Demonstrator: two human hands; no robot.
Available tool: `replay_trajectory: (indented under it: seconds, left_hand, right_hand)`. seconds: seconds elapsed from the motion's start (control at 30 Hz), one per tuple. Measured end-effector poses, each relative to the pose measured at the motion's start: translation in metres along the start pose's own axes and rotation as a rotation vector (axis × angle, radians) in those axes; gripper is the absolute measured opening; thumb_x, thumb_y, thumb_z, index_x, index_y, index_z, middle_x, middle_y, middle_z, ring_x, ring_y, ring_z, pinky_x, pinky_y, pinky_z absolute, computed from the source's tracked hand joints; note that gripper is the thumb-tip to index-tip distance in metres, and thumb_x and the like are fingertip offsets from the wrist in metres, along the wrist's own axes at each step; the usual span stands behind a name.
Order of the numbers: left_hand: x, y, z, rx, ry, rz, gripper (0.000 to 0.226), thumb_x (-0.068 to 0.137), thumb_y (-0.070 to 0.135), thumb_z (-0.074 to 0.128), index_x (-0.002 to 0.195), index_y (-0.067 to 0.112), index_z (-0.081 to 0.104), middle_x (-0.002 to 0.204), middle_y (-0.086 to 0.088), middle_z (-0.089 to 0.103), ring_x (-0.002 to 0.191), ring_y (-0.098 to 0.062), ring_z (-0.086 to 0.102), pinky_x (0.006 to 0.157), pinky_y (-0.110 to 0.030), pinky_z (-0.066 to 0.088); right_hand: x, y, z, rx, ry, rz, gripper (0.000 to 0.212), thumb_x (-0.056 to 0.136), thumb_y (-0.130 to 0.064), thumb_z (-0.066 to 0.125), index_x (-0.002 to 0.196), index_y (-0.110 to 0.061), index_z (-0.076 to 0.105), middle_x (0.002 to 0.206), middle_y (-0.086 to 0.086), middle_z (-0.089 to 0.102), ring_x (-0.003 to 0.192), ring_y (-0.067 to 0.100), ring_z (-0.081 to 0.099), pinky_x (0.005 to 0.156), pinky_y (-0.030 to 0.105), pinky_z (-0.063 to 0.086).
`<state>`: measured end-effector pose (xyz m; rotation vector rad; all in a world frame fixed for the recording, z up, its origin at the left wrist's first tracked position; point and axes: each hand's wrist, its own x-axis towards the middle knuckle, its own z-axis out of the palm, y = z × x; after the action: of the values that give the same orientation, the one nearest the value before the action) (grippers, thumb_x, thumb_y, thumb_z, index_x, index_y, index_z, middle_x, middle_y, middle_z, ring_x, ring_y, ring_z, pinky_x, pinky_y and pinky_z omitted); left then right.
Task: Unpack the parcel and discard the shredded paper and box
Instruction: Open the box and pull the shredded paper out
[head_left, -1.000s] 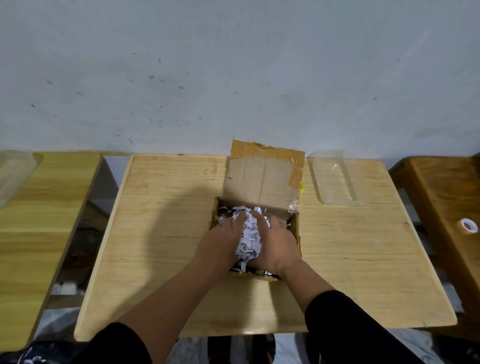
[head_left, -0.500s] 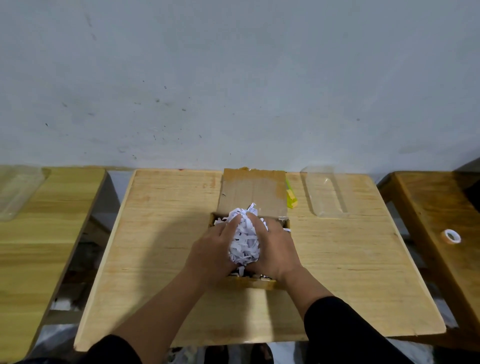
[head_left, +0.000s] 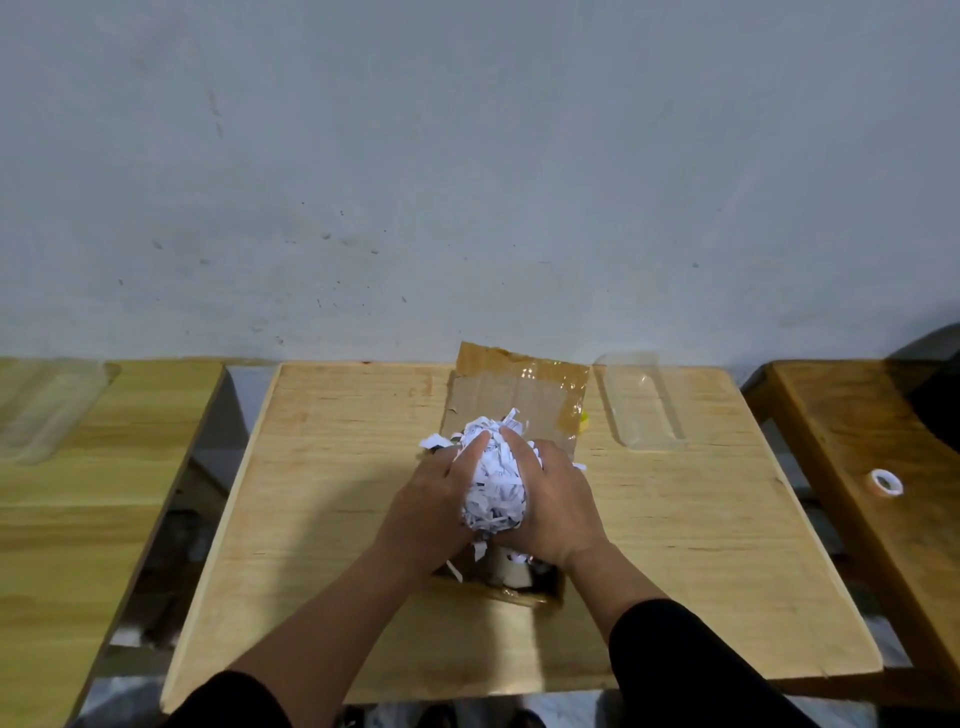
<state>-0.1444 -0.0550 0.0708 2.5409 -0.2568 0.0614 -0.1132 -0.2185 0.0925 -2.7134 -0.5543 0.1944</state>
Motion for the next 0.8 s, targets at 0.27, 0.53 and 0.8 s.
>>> replay_trajectory:
  seconds: [0.27, 0.53, 0.8]
  left_hand:
    - [0.035, 0.04, -0.02, 0.031, 0.005, 0.118, 0.086, 0.074, 0.041, 0.061, 0.145, 0.021, 0.017, 0.129, -0.011, 0.05, 0.116, -0.028, 0.047, 0.096, -0.037, 0.043]
    - [0.073, 0.121, -0.011, 0.027, 0.029, 0.165, 0.093, 0.071, 0.033, 0.073, 0.145, 0.025, 0.017, 0.137, -0.007, 0.044, 0.122, -0.026, 0.042, 0.095, -0.034, 0.039]
    - [0.064, 0.165, 0.035, -0.007, -0.06, 0.055, 0.094, 0.072, 0.032, 0.069, 0.146, 0.027, 0.011, 0.141, -0.005, 0.039, 0.129, -0.021, 0.034, 0.098, -0.026, 0.031]
  right_hand:
    - [-0.008, 0.015, -0.051, -0.037, 0.071, 0.066, 0.113, 0.057, -0.047, 0.079, 0.147, -0.029, 0.013, 0.137, 0.009, 0.038, 0.129, 0.025, 0.036, 0.096, 0.035, 0.039]
    - [-0.03, 0.07, -0.112, -0.056, 0.216, 0.076, 0.109, 0.057, -0.046, 0.078, 0.146, -0.027, 0.019, 0.128, 0.01, 0.046, 0.118, 0.027, 0.045, 0.087, 0.034, 0.041]
    - [-0.057, 0.126, -0.112, -0.079, 0.084, 0.034, 0.109, 0.059, -0.047, 0.078, 0.146, -0.028, 0.015, 0.131, 0.009, 0.041, 0.12, 0.025, 0.042, 0.086, 0.032, 0.041]
